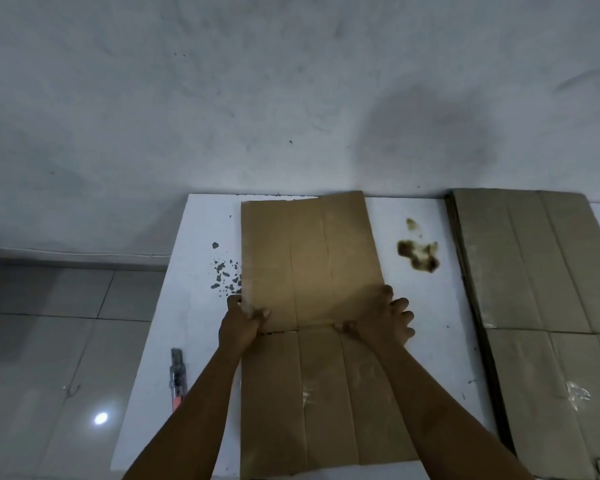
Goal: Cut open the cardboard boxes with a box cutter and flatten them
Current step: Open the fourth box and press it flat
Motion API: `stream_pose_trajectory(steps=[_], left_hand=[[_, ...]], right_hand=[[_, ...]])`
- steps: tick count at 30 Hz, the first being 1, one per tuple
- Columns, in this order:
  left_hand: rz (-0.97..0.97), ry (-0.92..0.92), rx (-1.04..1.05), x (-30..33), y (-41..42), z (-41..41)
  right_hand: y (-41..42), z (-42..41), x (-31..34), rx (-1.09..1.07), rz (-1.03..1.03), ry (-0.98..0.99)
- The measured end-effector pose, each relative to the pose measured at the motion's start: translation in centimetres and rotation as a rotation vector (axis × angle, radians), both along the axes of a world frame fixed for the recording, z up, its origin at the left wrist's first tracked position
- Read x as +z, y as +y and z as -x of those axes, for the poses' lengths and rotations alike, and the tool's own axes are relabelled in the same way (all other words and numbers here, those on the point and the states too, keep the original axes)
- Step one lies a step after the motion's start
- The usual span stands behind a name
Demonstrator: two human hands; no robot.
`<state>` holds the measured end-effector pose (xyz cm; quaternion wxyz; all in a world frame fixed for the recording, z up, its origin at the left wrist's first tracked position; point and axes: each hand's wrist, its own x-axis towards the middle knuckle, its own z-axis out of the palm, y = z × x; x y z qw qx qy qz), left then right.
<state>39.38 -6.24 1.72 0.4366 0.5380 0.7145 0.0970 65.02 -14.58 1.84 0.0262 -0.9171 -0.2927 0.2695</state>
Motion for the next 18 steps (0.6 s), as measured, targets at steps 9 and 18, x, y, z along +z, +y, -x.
stream_pose_trajectory(steps=[9,18], left_hand=[[0.008,0.088,-0.083,-0.8,0.8,-0.9],[-0.011,-0.118,0.004,-0.4,-0.1,-1.5]], right_hand=[[-1.4,-1.2,-1.1,0.025,-0.218,0.068],[-2.4,-0.7,-0.2,0.013,-0.287,-0.086]])
